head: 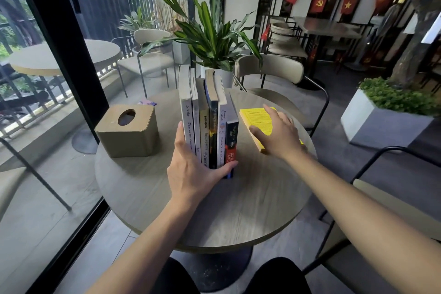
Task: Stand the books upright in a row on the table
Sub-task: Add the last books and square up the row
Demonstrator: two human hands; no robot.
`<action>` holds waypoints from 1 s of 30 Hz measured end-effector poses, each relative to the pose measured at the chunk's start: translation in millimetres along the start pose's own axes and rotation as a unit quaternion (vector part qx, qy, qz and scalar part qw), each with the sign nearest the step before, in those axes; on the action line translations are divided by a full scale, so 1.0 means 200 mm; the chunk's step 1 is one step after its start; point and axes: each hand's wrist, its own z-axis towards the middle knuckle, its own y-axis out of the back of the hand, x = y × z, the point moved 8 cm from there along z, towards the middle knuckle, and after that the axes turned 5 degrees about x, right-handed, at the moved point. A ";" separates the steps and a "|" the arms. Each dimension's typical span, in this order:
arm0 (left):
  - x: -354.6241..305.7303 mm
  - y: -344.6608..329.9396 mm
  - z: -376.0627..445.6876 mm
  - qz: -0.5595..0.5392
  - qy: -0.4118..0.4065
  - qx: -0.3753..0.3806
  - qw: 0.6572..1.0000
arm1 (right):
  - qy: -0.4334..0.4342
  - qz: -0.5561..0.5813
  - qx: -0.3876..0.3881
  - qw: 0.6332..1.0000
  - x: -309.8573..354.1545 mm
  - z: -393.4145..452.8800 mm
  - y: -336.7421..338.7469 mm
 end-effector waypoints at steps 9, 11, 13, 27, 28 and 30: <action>0.01 -0.01 0.00 0.000 -0.001 0.002 1.000 | -0.200 -0.085 0.137 0.966 -0.27 0.12 -0.03; 0.01 -0.01 0.00 0.000 0.001 0.002 1.000 | -0.219 -0.077 0.141 0.962 -0.29 0.14 -0.02; 0.01 -0.01 0.00 0.000 0.001 0.002 1.000 | -0.234 -0.047 0.135 0.962 -0.31 0.16 -0.01; -0.02 0.02 -0.01 0.002 -0.009 -0.004 1.000 | -0.146 0.207 -0.035 0.967 -0.11 -0.04 0.05; -0.02 0.02 -0.01 0.001 -0.009 -0.006 1.000 | -0.129 0.221 -0.046 0.966 -0.09 -0.06 0.06; -0.03 0.03 -0.01 -0.002 -0.012 -0.007 1.000 | -0.091 0.244 -0.070 0.963 -0.05 -0.10 0.09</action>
